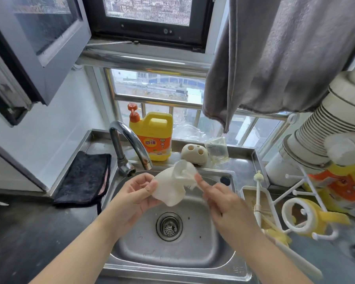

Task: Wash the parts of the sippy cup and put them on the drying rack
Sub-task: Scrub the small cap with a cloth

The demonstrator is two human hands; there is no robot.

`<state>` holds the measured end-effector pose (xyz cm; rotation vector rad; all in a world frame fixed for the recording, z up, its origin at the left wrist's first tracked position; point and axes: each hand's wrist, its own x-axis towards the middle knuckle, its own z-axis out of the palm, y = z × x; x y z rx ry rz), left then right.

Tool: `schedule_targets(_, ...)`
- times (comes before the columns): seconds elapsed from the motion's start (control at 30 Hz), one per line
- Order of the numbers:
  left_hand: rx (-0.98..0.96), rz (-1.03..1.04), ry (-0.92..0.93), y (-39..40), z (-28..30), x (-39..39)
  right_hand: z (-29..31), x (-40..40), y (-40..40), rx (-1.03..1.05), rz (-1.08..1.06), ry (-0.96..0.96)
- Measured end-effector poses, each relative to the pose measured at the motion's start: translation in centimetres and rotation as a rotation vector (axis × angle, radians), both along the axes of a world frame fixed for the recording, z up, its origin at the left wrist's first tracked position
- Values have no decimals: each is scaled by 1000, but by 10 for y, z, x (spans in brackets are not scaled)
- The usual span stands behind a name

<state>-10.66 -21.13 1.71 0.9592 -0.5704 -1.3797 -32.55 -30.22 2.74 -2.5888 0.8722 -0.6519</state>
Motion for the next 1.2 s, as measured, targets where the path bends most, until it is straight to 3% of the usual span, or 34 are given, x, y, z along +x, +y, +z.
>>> schedule_targets(0.27, -8, 51, 59, 2, 6, 9, -5, -7, 11, -2, 44, 16)
schedule_targets(0.43, -7, 21, 71, -3, 9, 0, 3, 15, -5, 109, 77, -168)
schedule_targets(0.57, -15, 67, 112, -3, 11, 7, -1, 9, 17, 69, 154, -76)
schedule_targets(0.67, -24, 86, 145, -1, 10, 10, -9, -5, 12, 82, 54, -58)
schedule_targets(0.77, -30, 75, 164, -8, 11, 3, -9, 2, 3, 151, 36, -187)
schedule_targets(0.93, -34, 103, 22, -14, 19, -4, -6, 9, 14, 235, 67, -279)
schedule_targets(1.2, 6, 27, -242, -13, 16, 7, -14, 2, 15, 189, 46, -190)
